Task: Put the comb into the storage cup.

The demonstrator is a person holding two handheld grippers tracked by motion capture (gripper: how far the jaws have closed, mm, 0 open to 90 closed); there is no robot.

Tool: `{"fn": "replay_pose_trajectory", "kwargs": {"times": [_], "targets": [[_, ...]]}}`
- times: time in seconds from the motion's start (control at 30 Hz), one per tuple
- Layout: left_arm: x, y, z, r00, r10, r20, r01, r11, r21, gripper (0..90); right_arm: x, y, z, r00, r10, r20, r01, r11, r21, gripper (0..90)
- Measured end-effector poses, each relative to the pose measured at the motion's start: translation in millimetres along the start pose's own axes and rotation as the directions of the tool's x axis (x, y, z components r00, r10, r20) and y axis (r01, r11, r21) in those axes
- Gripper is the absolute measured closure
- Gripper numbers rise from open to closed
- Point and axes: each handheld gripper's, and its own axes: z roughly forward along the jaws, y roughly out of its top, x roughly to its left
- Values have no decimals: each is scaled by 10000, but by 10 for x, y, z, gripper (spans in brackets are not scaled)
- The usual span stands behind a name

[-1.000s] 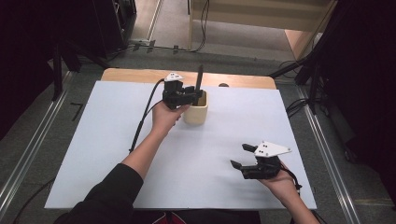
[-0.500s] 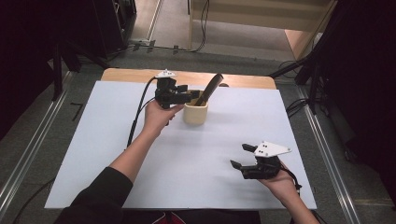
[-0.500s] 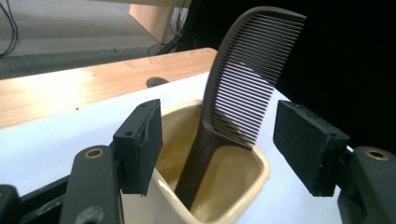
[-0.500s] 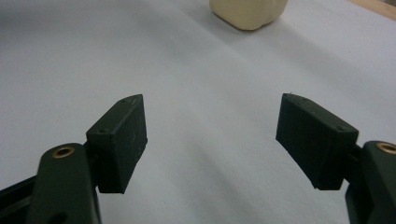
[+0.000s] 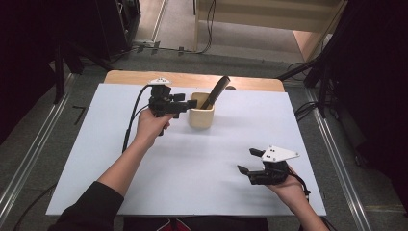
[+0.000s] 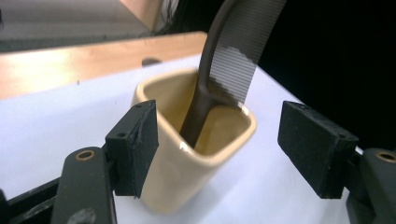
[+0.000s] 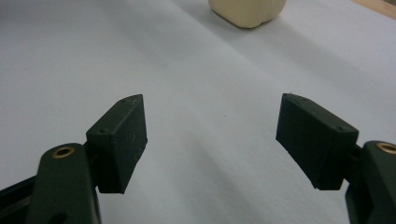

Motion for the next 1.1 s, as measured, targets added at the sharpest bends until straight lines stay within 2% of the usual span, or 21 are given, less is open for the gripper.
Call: {"fn": "replay_pose_trajectory", "kwargs": {"times": [0.2,0.27,0.43,0.5,0.7,0.83,1.1], "targets": [[25,-107,-86,9999,-114,71,111,9994,316,299,-1,1,-1,10000,-39,-22,39,10000,-54,228],[29,-142,-109,10000,24,-69,-21,9986,532,299,-2,1,2,10000,-16,-56,16,10000,-59,228],[37,-223,-148,10000,-88,34,86,9979,640,301,5,5,7,10000,-75,-25,74,9999,-84,227],[25,-247,-155,9999,-65,79,58,9966,827,301,7,7,7,10000,-51,-43,51,9999,-98,226],[-34,-335,-174,9998,8,194,-25,9958,913,301,0,3,14,9999,20,-117,-21,10000,-76,225],[-86,-371,-185,9993,279,247,-307,9920,1227,301,4,5,23,9999,-13,-167,12,10000,-44,224],[-148,-463,-248,9984,326,454,-381,9914,1250,300,7,3,34,9998,-39,-189,39,10000,-21,223]]}}
